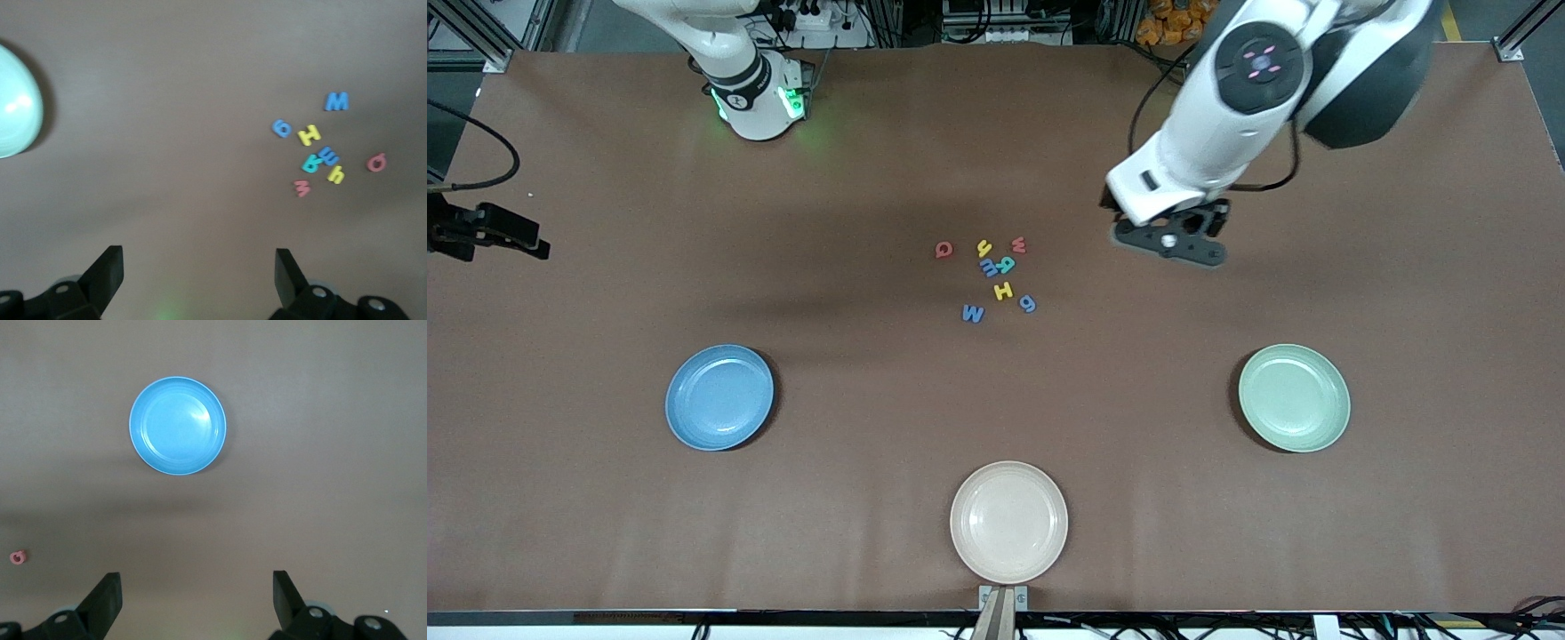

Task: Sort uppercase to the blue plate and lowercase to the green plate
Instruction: 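Reach the left gripper over the letter pile while the right gripper moves out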

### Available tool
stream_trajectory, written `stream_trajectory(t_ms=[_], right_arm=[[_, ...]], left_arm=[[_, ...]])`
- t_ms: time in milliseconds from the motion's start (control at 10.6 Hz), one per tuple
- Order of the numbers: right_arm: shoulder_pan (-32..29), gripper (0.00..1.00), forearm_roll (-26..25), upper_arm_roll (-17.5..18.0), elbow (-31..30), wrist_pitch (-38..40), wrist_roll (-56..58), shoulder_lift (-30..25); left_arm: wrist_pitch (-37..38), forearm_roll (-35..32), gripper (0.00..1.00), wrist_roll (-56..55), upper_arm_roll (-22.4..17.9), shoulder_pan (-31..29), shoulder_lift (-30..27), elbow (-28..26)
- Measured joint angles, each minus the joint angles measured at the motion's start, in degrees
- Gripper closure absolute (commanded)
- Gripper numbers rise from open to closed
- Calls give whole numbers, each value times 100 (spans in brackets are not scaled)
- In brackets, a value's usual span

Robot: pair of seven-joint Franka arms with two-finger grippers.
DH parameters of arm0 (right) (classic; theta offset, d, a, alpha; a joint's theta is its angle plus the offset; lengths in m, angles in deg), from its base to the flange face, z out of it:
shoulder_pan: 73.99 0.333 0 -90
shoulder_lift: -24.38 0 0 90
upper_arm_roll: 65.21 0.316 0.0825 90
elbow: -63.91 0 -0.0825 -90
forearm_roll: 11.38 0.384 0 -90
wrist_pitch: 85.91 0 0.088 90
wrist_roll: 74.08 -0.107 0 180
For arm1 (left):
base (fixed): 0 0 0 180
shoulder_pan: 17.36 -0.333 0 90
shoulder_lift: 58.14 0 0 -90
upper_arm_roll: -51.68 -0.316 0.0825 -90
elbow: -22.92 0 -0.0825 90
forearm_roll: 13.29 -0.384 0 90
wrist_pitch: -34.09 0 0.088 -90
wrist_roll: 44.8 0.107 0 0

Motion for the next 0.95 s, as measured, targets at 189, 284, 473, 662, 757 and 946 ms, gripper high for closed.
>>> stream_trajectory(t_ms=[189, 284, 473, 662, 757, 946], right_arm=[[-48, 0, 0, -4, -5, -30, 0, 128], [-51, 0, 0, -4, -6, -42, 0, 191], [-67, 0, 0, -6, -9, -117, 13, 343], [-76, 0, 1, -4, -16, -283, 55, 540], [-75, 0, 2, 4, -26, -417, 64, 677], [-75, 0, 2, 11, -49, -694, 186, 1016]], left_arm=[[-481, 0, 0, -876, 432, 220, 360, -17], [-692, 0, 0, -1293, 541, 410, 503, -38], [-1018, 0, 0, -2222, 572, 824, 738, -120], [-1306, 0, 0, -3211, 571, 1065, 995, -190], [-1449, -40, 0, -3788, 572, 1158, 1169, -204], [-1789, -367, 0, -4875, 571, 1327, 1538, -215]])
